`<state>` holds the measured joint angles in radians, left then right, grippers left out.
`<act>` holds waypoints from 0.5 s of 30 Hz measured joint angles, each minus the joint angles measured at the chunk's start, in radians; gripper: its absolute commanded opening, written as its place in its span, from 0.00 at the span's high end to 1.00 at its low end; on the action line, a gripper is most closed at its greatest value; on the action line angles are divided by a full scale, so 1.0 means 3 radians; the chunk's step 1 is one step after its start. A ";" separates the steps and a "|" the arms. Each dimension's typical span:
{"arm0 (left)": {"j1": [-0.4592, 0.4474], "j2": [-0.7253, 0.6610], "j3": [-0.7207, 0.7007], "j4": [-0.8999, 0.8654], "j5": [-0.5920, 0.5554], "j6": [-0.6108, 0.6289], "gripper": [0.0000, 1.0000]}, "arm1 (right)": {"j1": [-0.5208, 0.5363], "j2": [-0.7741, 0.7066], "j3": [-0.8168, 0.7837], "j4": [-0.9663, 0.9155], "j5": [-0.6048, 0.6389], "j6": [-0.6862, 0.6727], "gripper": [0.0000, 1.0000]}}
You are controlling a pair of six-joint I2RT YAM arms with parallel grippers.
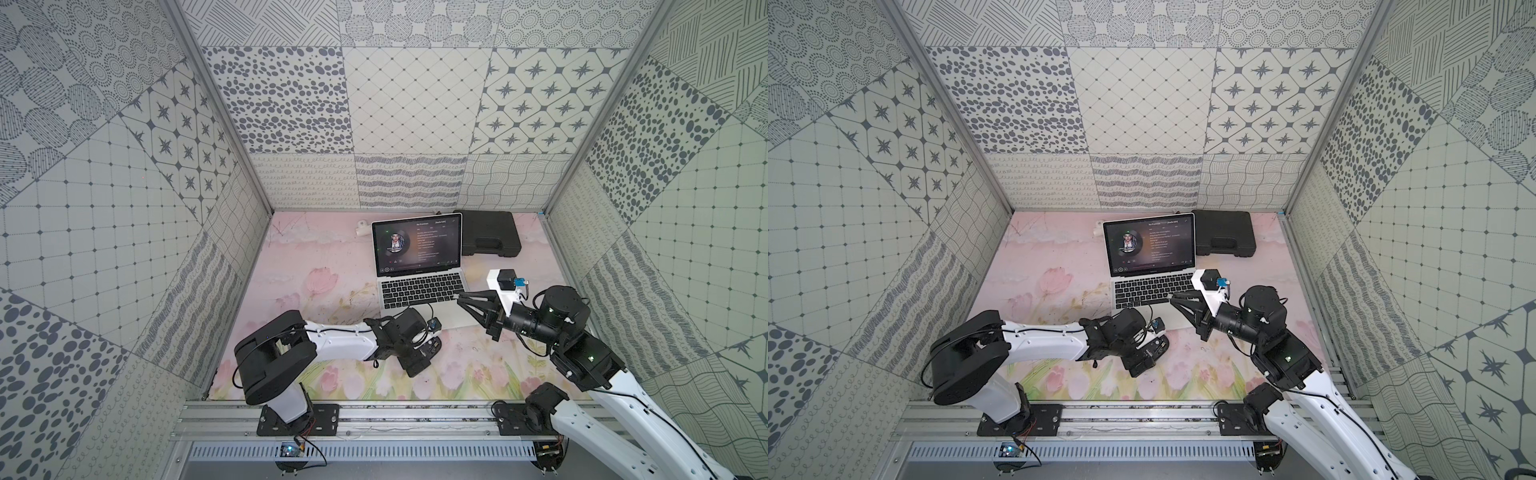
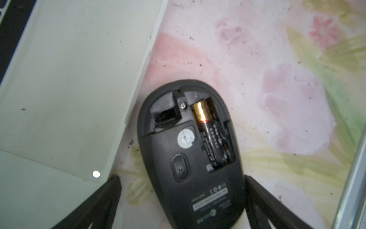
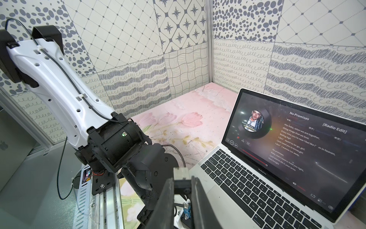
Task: Remove the wireless mouse receiver from the laptop
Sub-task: Move the mouse to the center of the board, then insert the USB plug into the mouse.
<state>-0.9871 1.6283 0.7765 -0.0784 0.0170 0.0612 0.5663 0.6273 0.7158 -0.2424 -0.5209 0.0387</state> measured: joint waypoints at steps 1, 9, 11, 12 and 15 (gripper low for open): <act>0.0000 -0.0003 0.0000 -0.0013 -0.0019 -0.0020 0.00 | -0.0001 -0.0001 0.0000 0.0001 -0.0005 0.0000 0.96; 0.0000 0.0034 0.0036 -0.0045 -0.0092 -0.0041 0.00 | -0.0001 -0.0001 0.0000 0.0003 -0.0022 0.0011 0.96; 0.0000 0.0047 0.0041 -0.0031 -0.0090 -0.0014 0.02 | -0.0003 -0.0009 0.0000 0.0001 -0.0020 0.0013 0.96; 0.0000 0.0048 0.0042 -0.0027 -0.0090 -0.0010 0.02 | -0.0004 -0.0018 0.0000 0.0000 -0.0019 0.0014 0.96; 0.0001 0.0048 0.0041 -0.0028 -0.0094 0.0023 0.07 | -0.0008 -0.0050 0.0000 0.0001 -0.0019 0.0014 0.96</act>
<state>-0.9867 1.6428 0.7887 -0.0868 -0.0113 0.0681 0.5640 0.6125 0.7158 -0.2420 -0.5266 0.0429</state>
